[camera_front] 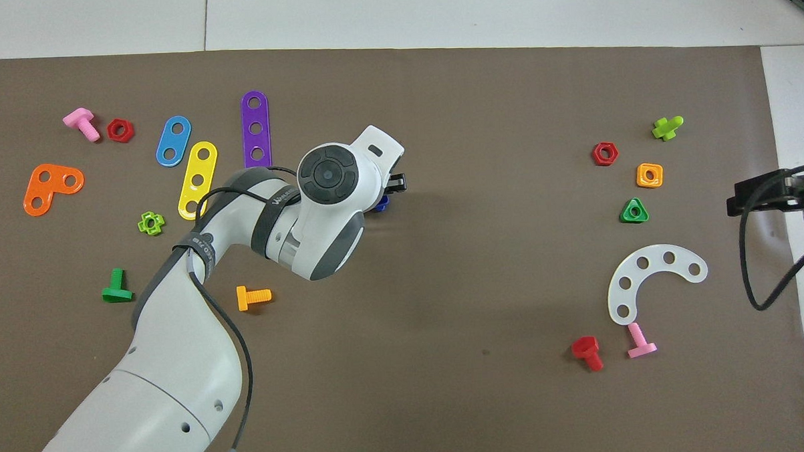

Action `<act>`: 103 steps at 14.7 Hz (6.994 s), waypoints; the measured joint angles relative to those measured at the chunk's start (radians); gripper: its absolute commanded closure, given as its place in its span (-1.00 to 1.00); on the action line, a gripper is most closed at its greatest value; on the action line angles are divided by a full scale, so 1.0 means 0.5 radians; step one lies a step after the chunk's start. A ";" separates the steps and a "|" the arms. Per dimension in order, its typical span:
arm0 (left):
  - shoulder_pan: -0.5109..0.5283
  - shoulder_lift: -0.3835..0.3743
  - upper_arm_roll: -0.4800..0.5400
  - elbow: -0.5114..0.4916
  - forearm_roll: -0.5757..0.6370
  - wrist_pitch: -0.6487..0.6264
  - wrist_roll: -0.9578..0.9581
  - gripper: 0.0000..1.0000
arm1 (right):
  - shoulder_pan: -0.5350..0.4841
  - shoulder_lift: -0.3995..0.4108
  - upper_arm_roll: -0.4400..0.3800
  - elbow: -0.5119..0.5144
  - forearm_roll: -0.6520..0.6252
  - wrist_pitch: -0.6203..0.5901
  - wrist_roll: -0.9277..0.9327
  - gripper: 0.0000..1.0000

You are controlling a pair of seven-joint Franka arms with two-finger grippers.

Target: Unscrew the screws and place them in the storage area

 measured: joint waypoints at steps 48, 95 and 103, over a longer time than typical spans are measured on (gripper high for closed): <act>1.027 -0.795 0.069 -0.081 -0.124 -1.563 1.443 -1.00 | 1.275 1.535 0.033 0.702 0.001 1.340 1.246 -0.40; 1.057 -1.166 0.062 0.214 -0.185 -1.831 1.478 -1.00 | 0.263 0.420 -0.043 -0.649 0.009 1.387 0.069 -1.00; 1.057 -1.004 0.067 0.389 -0.189 -1.822 1.478 -1.00 | 0.254 0.124 -0.265 0.057 0.004 0.212 0.058 -1.00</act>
